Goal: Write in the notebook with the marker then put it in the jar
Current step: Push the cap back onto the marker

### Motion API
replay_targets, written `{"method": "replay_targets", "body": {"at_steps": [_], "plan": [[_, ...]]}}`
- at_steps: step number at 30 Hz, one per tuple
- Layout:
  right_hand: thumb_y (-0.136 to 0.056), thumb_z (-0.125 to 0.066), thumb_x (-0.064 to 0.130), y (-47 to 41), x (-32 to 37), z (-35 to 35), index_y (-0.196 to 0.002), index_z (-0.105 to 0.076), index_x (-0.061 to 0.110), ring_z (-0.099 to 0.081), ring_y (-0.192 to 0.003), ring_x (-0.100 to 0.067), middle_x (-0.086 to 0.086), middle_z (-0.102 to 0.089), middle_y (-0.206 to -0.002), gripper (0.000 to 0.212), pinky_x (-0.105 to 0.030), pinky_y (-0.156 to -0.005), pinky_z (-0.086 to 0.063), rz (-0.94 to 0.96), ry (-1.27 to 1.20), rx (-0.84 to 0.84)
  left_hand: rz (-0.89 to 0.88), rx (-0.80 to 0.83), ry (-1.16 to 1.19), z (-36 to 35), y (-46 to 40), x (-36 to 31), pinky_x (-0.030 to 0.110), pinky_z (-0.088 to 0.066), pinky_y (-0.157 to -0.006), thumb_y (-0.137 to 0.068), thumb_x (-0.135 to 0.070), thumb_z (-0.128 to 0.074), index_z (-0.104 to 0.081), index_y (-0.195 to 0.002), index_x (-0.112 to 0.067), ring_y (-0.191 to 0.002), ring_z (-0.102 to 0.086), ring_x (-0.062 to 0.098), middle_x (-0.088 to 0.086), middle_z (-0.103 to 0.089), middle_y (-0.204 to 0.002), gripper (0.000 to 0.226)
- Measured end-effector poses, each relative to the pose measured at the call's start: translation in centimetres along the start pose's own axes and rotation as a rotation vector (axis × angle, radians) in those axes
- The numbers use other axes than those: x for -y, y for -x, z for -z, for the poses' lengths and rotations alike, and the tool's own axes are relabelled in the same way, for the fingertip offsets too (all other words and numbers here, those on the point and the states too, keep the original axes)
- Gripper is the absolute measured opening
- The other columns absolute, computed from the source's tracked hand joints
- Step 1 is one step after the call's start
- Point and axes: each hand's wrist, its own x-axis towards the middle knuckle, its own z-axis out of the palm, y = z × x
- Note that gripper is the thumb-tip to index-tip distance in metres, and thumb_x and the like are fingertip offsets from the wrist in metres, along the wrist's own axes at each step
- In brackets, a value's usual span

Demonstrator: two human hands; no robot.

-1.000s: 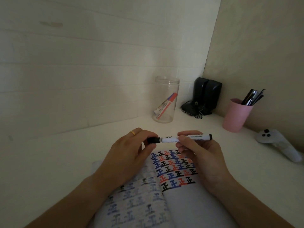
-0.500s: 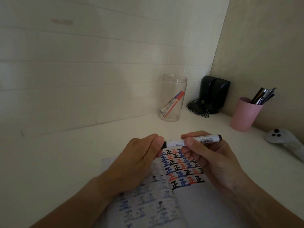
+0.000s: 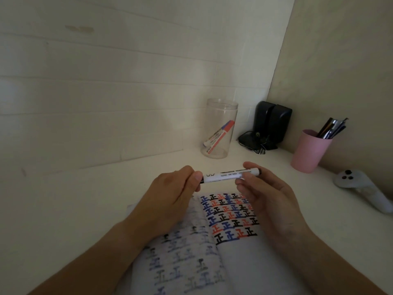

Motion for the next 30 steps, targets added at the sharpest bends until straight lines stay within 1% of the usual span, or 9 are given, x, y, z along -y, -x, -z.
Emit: {"method": "replay_targets", "body": {"at_steps": [2, 6, 10, 12, 14, 17, 19, 25, 30], "plan": [[-0.074, -0.075, 0.01, -0.5, 0.0, 0.6, -0.112, -0.072, 0.007, -0.075, -0.092, -0.022, -0.016, -0.078, -0.103, 0.039, -0.027, -0.082, -0.061, -0.014, -0.017, -0.097, -0.013, 0.037, -0.066, -0.1, 0.0, 0.3, 0.025, -0.039, -0.054, -0.101, -0.051, -0.027, -0.057, -0.08, -0.027, -0.055, -0.052, 0.016, -0.005, -0.055, -0.059, 0.043], [-0.084, -0.073, 0.006, -1.0, -0.5, 0.8, -0.111, -0.07, 0.012, -0.076, -0.084, -0.022, -0.02, -0.078, -0.099, 0.028, -0.029, -0.08, -0.061, 0.045, 0.143, -0.164, 0.018, 0.065, -0.156, -0.4, -0.1, 1.1, 0.03, -0.043, -0.062, -0.095, -0.063, -0.017, -0.044, -0.065, -0.035, -0.059, -0.052, 0.011, -0.007, -0.053, -0.059, 0.05], [-0.086, -0.073, 0.007, -2.3, 1.4, -1.3, -0.107, -0.068, 0.02, -0.076, -0.09, -0.021, -0.005, -0.08, -0.087, 0.025, -0.033, -0.085, -0.06, 0.241, 0.349, -0.191, 0.115, -0.02, -0.278, -0.7, -0.2, 2.1, 0.032, -0.036, -0.063, -0.094, -0.063, -0.018, -0.033, -0.061, -0.035, -0.059, -0.046, 0.01, -0.009, -0.047, -0.061, 0.046], [-0.085, -0.075, 0.008, -3.9, 3.7, -3.2, -0.104, -0.065, 0.022, -0.075, -0.094, -0.024, -0.007, -0.077, -0.094, 0.026, -0.034, -0.085, -0.06, 0.396, 0.374, -0.199, 0.16, -0.048, -0.321, -0.6, -0.1, 2.1, 0.033, -0.041, -0.067, -0.094, -0.064, -0.02, -0.043, -0.068, -0.035, -0.068, -0.049, 0.01, -0.01, -0.052, -0.07, 0.045], [-0.084, -0.076, 0.011, -5.8, 6.4, -5.3, -0.101, -0.063, 0.023, -0.074, -0.093, -0.014, -0.003, -0.074, -0.099, 0.024, -0.03, -0.084, -0.06, 0.587, 0.429, -0.229, 0.197, -0.053, -0.351, -0.5, -0.2, 2.1, 0.033, -0.047, -0.074, -0.093, -0.066, -0.022, -0.057, -0.083, -0.031, -0.079, -0.055, 0.011, -0.009, -0.058, -0.082, 0.051], [-0.084, -0.074, 0.013, -8.9, 9.4, -8.3, -0.104, -0.061, 0.011, -0.069, -0.078, 0.007, 0.007, -0.07, -0.093, 0.023, -0.013, -0.075, -0.054, 0.849, 0.612, -0.29, 0.216, -0.047, -0.375, -0.5, 0.0, 2.4, 0.033, -0.049, -0.074, -0.092, -0.069, -0.02, -0.062, -0.091, -0.028, -0.086, -0.056, 0.011, -0.008, -0.058, -0.088, 0.059], [-0.084, -0.072, 0.013, -11.4, 9.9, -9.7, -0.101, -0.061, 0.01, -0.066, -0.068, 0.01, 0.007, -0.068, -0.091, 0.021, -0.009, -0.069, -0.051, 0.935, 0.741, -0.322, 0.218, -0.053, -0.395, -0.7, 0.2, 2.6, 0.03, -0.046, -0.072, -0.09, -0.072, -0.017, -0.063, -0.089, -0.028, -0.087, -0.053, 0.011, -0.008, -0.055, -0.087, 0.063], [-0.088, -0.068, 0.014, -18.2, 8.1, -10.3, -0.104, -0.063, 0.014, -0.07, -0.082, -0.019, -0.004, -0.074, -0.096, 0.018, -0.034, -0.076, -0.058, 0.793, 1.198, -0.332, 0.218, -0.074, -0.469, -1.2, 0.1, 3.0, 0.027, -0.045, -0.068, -0.089, -0.073, -0.015, -0.062, -0.075, -0.025, -0.082, -0.051, 0.012, -0.008, -0.055, -0.079, 0.069], [-0.091, -0.06, 0.025, -20.3, 6.0, -10.1, -0.106, -0.066, 0.018, -0.066, -0.08, -0.022, -0.004, -0.07, -0.094, 0.018, -0.032, -0.06, -0.053, 0.568, 1.457, -0.331, 0.212, -0.091, -0.484, -1.4, 0.0, 3.2, 0.031, -0.049, -0.068, -0.092, -0.071, -0.018, -0.061, -0.067, -0.023, -0.076, -0.049, 0.013, -0.006, -0.054, -0.071, 0.069]]}}
